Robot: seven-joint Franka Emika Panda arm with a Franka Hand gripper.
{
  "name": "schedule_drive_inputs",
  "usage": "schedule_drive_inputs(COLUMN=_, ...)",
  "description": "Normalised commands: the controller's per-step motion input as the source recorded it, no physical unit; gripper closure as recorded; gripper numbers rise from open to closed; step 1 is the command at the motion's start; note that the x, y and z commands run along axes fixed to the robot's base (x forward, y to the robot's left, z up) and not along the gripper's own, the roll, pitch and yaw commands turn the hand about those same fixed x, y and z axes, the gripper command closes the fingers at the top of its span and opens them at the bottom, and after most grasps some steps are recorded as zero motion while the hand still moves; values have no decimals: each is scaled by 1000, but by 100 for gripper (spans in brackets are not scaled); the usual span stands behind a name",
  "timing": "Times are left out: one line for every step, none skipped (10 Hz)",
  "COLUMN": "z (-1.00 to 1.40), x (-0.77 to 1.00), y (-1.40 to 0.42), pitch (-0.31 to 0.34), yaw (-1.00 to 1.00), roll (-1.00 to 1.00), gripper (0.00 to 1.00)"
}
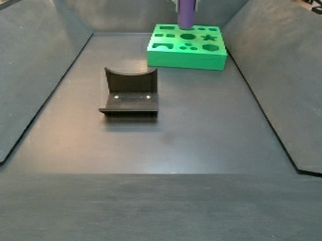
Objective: Insert the round object.
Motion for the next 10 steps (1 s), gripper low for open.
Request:
schedule_drive_inputs(z=-974, x=0, y=-29, pitch=-86, yaw=0, roll=140, gripper=100)
schedule_drive_inputs(z=-826, x=169, y=0, pitch=0, yaw=0, roll=194, gripper=100)
schedule_drive_inputs(z=-757, x=34, y=0, pitch=0, yaw=-6, roll=223, gripper=100)
schedule_drive_inputs(z=-780, x=43, y=0, pitch=0, yaw=0, roll=146, gripper=100)
schedule_drive_inputs(z=-909, x=146, y=0, pitch=0, yaw=0, roll=183, gripper=100)
schedule_drive_inputs(z=-891, x=0, y=34, pitch=0, yaw=0, roll=223, gripper=100)
schedule_drive_inputs(z=-977, x=-326, y=97, pitch=-70, yaw=0, roll=174, gripper=100)
schedule_drive_inputs(z=-1000, x=-403, y=129, pitch=-84, yaw=0, roll=61, gripper=100)
schedule_drive_inputs(z=-1000, x=-177, y=26, pitch=-46, yaw=0, roll=7, gripper=100)
schedule_drive_inputs(z=-1000, x=0, y=0, pitch=-34, yaw=0, roll=17, gripper=100)
